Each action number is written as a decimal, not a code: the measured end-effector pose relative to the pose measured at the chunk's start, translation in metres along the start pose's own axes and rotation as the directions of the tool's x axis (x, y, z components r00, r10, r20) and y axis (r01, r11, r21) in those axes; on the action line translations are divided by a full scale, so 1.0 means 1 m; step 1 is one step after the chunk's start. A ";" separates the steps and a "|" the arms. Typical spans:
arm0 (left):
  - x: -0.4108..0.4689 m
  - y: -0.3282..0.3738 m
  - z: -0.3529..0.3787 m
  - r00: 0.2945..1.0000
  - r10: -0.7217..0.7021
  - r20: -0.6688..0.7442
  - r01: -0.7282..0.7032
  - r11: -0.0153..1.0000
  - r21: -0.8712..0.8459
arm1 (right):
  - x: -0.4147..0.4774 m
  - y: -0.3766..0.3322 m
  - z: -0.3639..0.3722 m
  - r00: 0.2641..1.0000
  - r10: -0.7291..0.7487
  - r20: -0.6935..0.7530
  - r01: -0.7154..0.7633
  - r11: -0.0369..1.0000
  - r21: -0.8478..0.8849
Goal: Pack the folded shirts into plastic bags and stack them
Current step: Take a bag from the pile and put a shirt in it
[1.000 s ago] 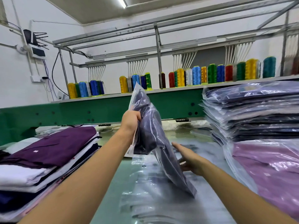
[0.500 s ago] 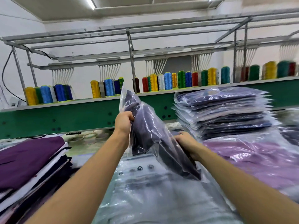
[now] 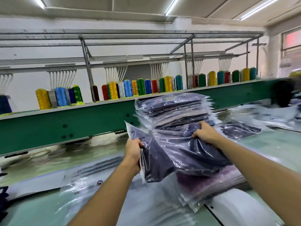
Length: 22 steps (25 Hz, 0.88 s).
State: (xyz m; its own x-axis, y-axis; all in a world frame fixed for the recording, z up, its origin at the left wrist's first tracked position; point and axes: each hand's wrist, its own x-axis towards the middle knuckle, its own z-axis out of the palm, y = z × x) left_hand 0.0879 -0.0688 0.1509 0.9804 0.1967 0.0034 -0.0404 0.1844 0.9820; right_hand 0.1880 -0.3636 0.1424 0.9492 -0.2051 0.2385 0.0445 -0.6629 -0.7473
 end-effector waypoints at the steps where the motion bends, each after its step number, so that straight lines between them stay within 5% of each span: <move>1: 0.006 -0.011 0.011 0.999 -0.028 0.020 0.029 0.999 -0.017 | 0.006 0.011 -0.007 1.000 0.008 -0.006 -0.008 0.999 -0.034; 9: 0.041 -0.066 0.090 0.966 -0.165 0.200 0.175 0.984 -0.035 | 0.061 0.075 -0.058 0.990 0.096 -0.101 -0.120 0.953 -0.278; 12: 0.052 -0.083 0.094 0.996 -0.082 0.043 0.065 0.948 0.312 | 0.075 0.096 -0.064 0.987 0.093 -0.128 -0.132 0.931 -0.341; 15: 0.056 -0.088 0.084 0.989 0.144 -0.012 -0.105 0.774 0.624 | 0.077 0.115 -0.064 0.979 0.162 -0.126 -0.203 0.855 -0.478; 16: 0.058 -0.086 0.083 0.976 0.215 0.019 -0.159 0.655 0.739 | 0.077 0.118 -0.062 0.974 0.180 -0.137 -0.226 0.809 -0.542; 18: 0.063 -0.081 0.088 0.923 0.360 0.139 -0.243 0.264 0.933 | 0.074 0.121 -0.055 0.985 0.094 -0.148 -0.171 0.706 -0.688; 20: 0.070 -0.076 0.103 0.845 0.385 0.371 -0.418 0.043 0.907 | 0.074 0.117 -0.040 0.995 -0.093 -0.038 0.033 0.658 -0.752; 22: 0.077 -0.075 0.121 0.799 0.260 0.543 -0.558 -0.020 0.830 | 0.075 0.114 -0.024 0.987 -0.118 0.107 0.159 0.672 -0.723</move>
State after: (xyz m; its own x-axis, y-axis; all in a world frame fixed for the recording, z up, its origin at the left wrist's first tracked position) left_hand 0.1902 -0.1843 0.1006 0.8771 -0.3180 0.3600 -0.3862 -0.9125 0.1349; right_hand 0.2569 -0.4716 0.0894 0.9652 -0.0475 0.2571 -0.0449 -0.9989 -0.0159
